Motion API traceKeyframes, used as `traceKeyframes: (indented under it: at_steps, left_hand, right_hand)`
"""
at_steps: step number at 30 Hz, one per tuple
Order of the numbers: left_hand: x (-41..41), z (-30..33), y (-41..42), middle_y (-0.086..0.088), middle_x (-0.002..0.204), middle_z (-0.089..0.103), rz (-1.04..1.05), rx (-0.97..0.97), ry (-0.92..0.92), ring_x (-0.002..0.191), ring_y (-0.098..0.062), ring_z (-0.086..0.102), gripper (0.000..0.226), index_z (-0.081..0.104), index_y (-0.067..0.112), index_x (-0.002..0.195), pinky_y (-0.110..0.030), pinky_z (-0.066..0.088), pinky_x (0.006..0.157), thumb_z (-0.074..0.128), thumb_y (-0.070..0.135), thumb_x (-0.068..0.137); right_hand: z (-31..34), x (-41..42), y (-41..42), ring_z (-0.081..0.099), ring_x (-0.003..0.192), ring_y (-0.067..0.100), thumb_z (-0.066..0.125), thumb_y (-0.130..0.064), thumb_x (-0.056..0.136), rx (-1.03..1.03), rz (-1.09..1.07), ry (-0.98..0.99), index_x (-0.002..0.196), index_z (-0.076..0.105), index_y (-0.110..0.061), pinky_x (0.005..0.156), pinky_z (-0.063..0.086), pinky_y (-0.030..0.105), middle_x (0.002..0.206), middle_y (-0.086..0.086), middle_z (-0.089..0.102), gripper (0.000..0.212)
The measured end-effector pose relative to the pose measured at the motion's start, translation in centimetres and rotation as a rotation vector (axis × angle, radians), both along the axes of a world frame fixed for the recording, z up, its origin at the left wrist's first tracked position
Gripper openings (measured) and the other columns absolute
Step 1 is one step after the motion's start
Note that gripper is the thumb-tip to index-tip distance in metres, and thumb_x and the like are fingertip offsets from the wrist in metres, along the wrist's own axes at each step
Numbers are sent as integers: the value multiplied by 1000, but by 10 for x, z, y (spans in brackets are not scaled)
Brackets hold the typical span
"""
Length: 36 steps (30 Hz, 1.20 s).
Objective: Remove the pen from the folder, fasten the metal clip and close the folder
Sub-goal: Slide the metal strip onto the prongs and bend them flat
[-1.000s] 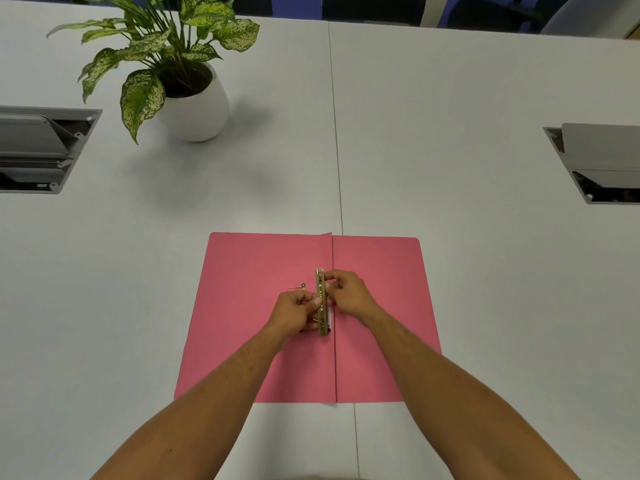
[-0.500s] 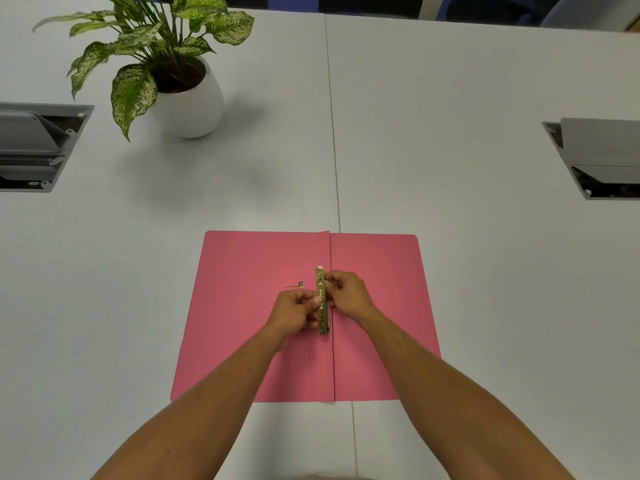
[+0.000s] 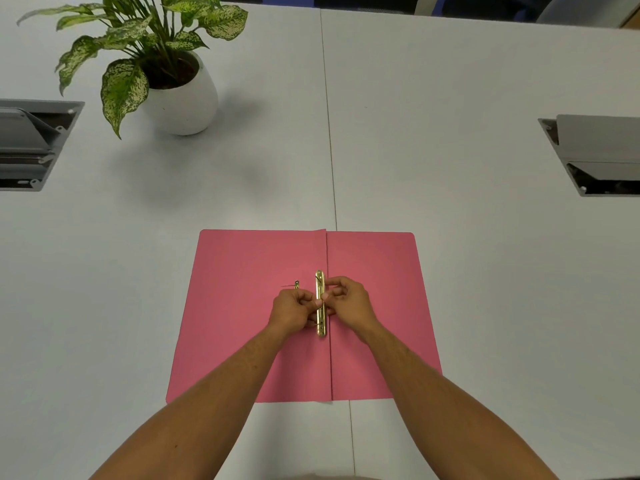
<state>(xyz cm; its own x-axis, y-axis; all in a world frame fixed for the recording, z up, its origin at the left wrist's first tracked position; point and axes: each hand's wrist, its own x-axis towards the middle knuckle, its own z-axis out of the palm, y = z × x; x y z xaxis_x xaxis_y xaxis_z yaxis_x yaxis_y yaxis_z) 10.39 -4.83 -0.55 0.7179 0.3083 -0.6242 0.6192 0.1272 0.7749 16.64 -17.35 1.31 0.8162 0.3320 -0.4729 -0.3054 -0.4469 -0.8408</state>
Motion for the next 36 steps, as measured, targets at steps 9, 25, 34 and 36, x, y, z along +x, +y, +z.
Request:
traceKeyframes:
  at_steps: [9,25,34,36]
  left_hand:
    - [2,-3,-4,-27,83,74,-60,130,-10,64,-25,69,21,69,-6,89,-44,62,68,76,12,81]
    - [1,-3,-9,-2,63,69,-222,452,-19,63,-22,70,15,63,21,73,-43,59,65,76,16,77]
    - [8,0,-7,-4,71,71,-290,512,68,66,-24,69,24,55,27,62,-42,58,66,71,18,78]
    - [10,0,-6,-5,71,70,-299,509,66,64,-23,69,24,55,26,62,-41,59,65,70,16,78]
  right_hand:
    - [-7,-4,-1,71,65,19,62,3,80,-121,-2,-88,89,66,-21,64,61,32,71,-1,70,27]
    - [-15,1,-1,70,61,20,54,8,77,-198,35,-124,88,68,-13,60,62,43,70,7,71,27]
    - [-2,21,16,60,71,16,58,-4,82,-319,204,-308,93,71,-8,65,46,19,84,9,73,17]
    - [-1,28,20,62,74,20,59,-5,83,-371,278,-326,88,70,-9,69,50,26,86,11,72,13]
